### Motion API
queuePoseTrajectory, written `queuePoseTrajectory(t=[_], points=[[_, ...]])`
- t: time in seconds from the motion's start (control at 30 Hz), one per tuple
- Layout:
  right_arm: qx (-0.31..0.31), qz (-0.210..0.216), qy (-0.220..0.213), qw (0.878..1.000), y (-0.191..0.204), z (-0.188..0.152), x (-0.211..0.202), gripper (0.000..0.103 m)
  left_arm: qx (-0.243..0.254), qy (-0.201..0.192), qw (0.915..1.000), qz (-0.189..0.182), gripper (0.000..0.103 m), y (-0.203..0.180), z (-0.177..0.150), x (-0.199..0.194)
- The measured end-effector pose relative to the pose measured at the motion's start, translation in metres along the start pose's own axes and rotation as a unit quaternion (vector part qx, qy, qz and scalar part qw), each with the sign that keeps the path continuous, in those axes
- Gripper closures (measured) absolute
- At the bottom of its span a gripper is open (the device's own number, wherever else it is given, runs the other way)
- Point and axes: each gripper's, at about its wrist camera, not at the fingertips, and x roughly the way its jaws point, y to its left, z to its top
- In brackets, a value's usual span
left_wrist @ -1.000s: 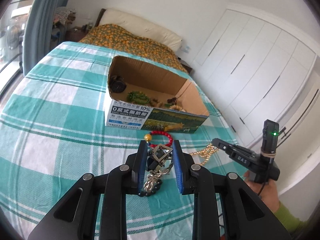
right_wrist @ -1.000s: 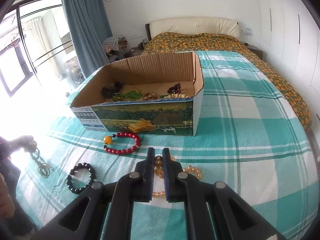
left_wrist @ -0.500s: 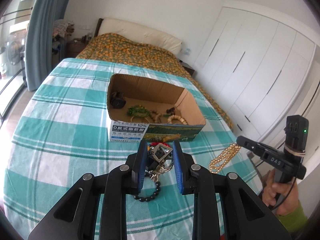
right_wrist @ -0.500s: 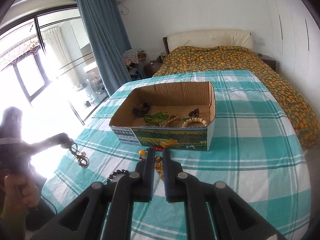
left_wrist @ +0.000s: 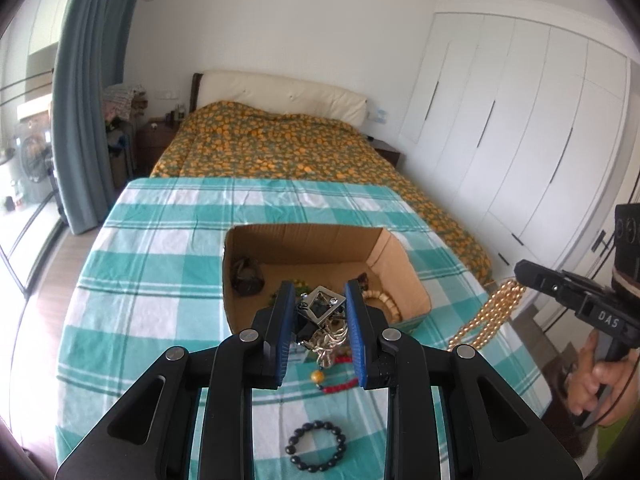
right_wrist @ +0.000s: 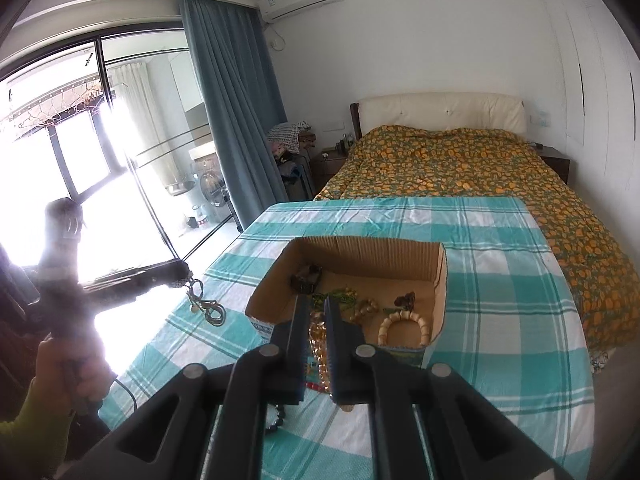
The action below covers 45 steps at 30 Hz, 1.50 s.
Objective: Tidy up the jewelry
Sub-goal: 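Carry the silver charms and gold necklace into the cardboard box with both tools, then open both tools to drop the charms and necklace inside the box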
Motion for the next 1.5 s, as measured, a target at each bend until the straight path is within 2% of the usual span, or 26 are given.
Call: queuePoseTrajectory(t=[0.23,0.4,0.6,0.87,0.93,0.97,1.0,1.03,1.07,1.3,1.37,1.5], points=[[-0.013,-0.007,-0.001,1.000,-0.007,0.043,0.042,0.095,0.023,0.010,0.9991,0.034,0.079,0.001,0.023,0.047],[-0.005,-0.010,0.011,1.000,-0.021,0.059,0.083,0.095,0.043,0.022,0.9978,0.046,0.079,-0.002,0.032,0.081],[0.004,-0.021,0.037,0.999,-0.043,0.066,0.140,0.095,0.051,0.040,0.9967,0.049,0.079,0.001,0.038,0.122],[0.021,-0.031,0.081,0.996,-0.073,0.060,0.208,0.095,0.047,0.071,0.9947,0.057,0.078,0.006,0.029,0.167],[0.011,-0.037,0.079,0.996,-0.075,0.056,0.216,0.094,0.040,0.077,0.9939,0.068,0.073,0.010,0.025,0.175],[0.007,-0.046,0.079,0.996,-0.075,0.055,0.217,0.087,0.035,0.078,0.9937,0.073,0.067,0.012,0.023,0.177],[0.007,-0.051,0.077,0.996,-0.076,0.054,0.216,0.082,0.030,0.078,0.9933,0.079,0.048,0.014,0.021,0.177],[0.011,-0.051,0.071,0.996,-0.077,0.053,0.212,0.069,0.026,0.074,0.9934,0.084,0.036,0.016,0.020,0.175],[0.016,-0.051,0.064,0.997,-0.078,0.053,0.205,0.060,0.025,0.067,0.9936,0.088,0.032,0.018,0.018,0.170],[0.006,-0.053,0.026,0.998,-0.066,0.032,0.137,0.056,0.013,0.031,0.9939,0.105,0.011,0.025,-0.006,0.109],[0.001,-0.056,0.017,0.998,-0.059,0.018,0.115,0.052,0.011,0.025,0.9936,0.110,0.010,0.025,-0.017,0.089],[-0.020,-0.064,0.011,0.998,-0.043,-0.015,0.077,0.052,0.004,0.018,0.9933,0.114,0.008,0.026,-0.041,0.050]])
